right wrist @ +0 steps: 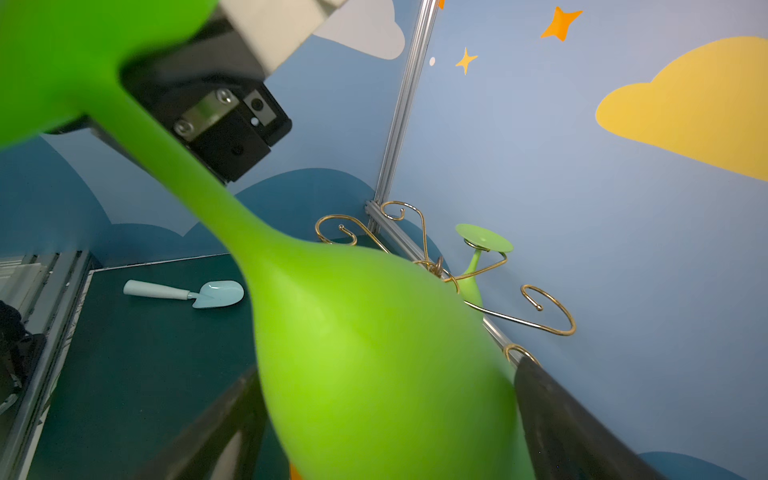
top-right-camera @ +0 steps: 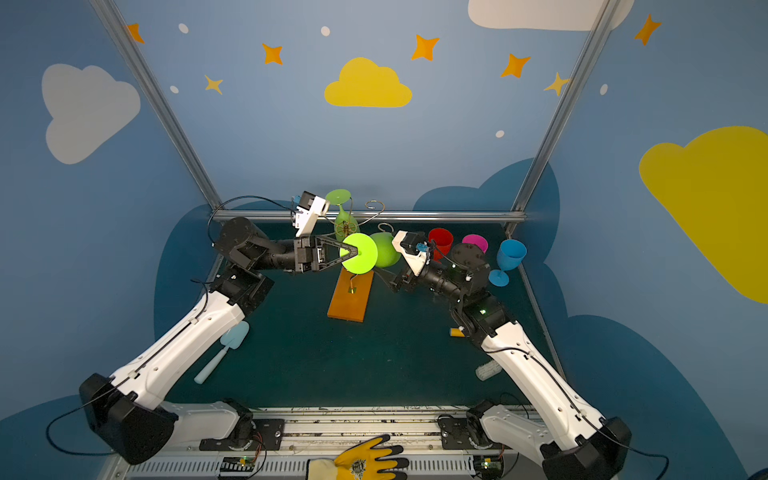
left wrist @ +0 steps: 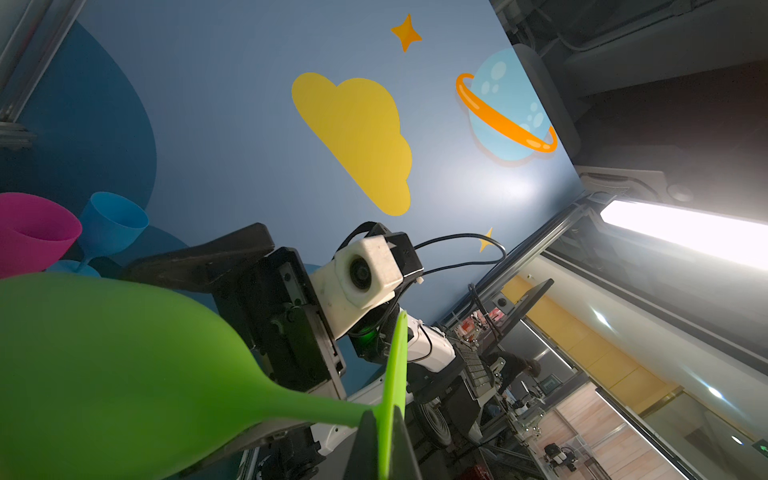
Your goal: Take the wine glass off the wine glass rack
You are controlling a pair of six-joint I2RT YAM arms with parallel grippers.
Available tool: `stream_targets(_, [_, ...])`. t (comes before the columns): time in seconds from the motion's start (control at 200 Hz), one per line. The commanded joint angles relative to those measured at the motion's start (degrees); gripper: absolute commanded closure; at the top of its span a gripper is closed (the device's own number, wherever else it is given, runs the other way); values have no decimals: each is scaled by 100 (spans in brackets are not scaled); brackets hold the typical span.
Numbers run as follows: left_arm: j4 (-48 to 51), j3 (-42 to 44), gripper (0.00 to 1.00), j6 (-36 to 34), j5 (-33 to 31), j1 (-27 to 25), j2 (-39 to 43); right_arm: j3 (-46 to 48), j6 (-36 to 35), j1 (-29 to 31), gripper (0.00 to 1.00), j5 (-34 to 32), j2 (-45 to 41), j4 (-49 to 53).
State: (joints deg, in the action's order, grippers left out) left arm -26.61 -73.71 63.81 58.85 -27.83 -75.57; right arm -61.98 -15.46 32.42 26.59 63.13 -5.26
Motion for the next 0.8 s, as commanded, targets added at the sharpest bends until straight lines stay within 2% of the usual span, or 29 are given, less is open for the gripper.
stream_targets(0.0, [-442, -108, 97, 189, 133, -42, -41, -279, -36, 16, 9, 103, 88, -222])
stream_targets(0.225, [-828, -128, 97, 520, 177, -74, -118, -402, 43, 20, 11, 33, 278, -182])
stream_targets(0.451, [-1118, -177, 97, 773, 202, -85, -162, -405, 72, 28, 25, -35, 217, 58])
stream_targets(0.506, [-1222, -200, 97, 865, 206, -83, -165, -410, 70, 42, 24, -28, 186, 144])
stream_targets(0.561, [-1309, -205, 97, 934, 215, -91, -169, -412, 87, 44, 14, -91, 174, 201])
stream_targets(0.601, [-1329, -220, 97, 955, 223, -92, -169, -414, 87, 47, 10, -142, 180, 243])
stream_targets(0.796, [-1389, -258, 96, 1054, 256, -108, -164, -430, 35, 59, 9, -198, 256, 319])
